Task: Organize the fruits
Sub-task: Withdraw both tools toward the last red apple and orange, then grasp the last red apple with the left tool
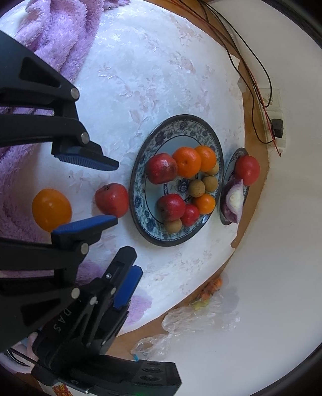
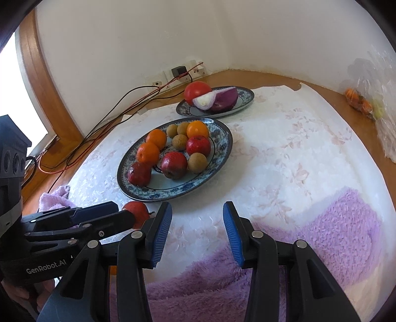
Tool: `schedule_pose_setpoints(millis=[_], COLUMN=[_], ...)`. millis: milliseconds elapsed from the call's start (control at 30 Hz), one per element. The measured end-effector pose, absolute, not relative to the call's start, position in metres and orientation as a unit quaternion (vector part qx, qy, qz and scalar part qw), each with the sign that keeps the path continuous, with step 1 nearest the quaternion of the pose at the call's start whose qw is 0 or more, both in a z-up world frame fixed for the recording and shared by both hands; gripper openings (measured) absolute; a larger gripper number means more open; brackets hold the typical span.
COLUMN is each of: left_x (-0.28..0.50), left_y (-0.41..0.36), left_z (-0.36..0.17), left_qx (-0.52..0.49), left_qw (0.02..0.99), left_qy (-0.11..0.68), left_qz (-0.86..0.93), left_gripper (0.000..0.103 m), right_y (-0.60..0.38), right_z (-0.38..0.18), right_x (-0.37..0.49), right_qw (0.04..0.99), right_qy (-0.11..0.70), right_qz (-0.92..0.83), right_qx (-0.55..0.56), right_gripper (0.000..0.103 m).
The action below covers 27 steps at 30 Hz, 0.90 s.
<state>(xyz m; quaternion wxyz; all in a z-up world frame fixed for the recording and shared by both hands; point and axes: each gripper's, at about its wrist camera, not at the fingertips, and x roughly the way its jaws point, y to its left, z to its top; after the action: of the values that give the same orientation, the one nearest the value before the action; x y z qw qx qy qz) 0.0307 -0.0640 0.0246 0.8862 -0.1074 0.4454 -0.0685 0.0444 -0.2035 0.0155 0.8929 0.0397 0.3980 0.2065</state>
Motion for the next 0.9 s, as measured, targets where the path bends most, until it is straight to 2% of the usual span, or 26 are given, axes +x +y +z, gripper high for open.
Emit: schedule_pose_setpoints(millis=[900], left_x=[0.042], left_y=[-0.075], left_z=[0.016], left_qx=[-0.096], left_qw=[0.886], left_qy=[0.449], left_qz=[-0.066], left_gripper=[0.039], right_y=[-0.208], right_z=[0.005], right_x=[0.05], right_qw=[0.887], right_qy=[0.411], right_qz=[0.204], right_qx=[0.05], right_gripper=[0.044])
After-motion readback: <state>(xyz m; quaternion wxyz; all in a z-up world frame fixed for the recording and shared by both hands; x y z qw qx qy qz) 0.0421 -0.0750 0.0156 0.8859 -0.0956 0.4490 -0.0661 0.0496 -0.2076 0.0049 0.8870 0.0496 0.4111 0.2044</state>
